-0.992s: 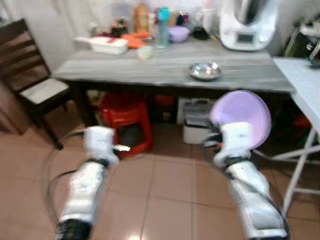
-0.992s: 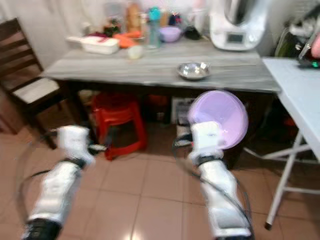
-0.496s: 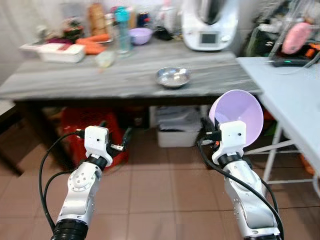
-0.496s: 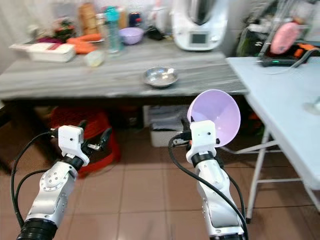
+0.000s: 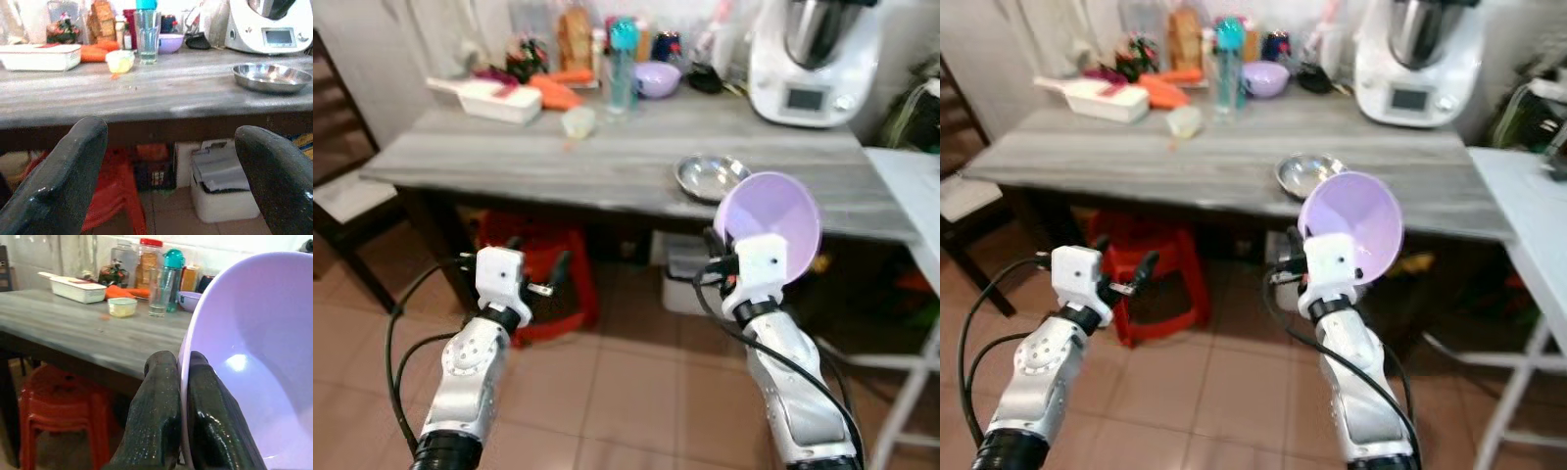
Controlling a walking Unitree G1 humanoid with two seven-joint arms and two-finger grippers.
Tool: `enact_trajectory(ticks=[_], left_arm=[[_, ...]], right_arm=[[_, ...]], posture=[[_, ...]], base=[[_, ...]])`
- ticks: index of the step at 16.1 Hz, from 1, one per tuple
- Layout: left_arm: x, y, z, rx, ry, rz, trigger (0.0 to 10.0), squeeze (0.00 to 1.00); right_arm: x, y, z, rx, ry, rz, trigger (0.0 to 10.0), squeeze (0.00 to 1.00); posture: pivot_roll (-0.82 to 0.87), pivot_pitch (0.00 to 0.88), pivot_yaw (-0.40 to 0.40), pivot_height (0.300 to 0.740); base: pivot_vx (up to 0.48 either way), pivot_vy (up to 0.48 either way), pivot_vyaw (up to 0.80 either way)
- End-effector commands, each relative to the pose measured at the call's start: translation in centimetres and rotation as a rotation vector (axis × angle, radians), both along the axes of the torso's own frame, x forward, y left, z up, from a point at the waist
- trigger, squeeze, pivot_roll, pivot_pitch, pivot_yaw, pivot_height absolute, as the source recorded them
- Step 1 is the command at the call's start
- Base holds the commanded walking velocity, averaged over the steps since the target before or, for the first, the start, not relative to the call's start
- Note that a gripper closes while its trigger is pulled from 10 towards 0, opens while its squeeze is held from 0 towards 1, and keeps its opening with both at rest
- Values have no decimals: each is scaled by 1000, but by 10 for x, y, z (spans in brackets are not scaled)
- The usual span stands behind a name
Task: Setting the table
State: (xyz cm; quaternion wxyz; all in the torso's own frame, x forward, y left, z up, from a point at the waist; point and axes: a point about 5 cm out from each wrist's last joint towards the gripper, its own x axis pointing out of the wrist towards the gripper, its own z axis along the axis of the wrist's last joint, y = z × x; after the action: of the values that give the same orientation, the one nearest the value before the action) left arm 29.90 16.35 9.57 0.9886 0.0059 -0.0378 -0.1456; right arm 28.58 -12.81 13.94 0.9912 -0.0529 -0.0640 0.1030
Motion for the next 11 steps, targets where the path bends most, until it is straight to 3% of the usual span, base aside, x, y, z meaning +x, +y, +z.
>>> enact_trajectory(ticks=[1, 11], left_arm=[[2, -13, 4, -8, -13, -38, 10000, 0], [-1, -21, 5, -23, -15, -66, 10000, 0]], right_arm=[[-1, -11, 1, -11, -11, -39, 10000, 0], [0, -12, 3, -15, -14, -45, 10000, 0]], posture=[[-25, 0, -6, 740], [-30, 0, -8, 740]], base=[[416, 0, 0], [418, 0, 0]])
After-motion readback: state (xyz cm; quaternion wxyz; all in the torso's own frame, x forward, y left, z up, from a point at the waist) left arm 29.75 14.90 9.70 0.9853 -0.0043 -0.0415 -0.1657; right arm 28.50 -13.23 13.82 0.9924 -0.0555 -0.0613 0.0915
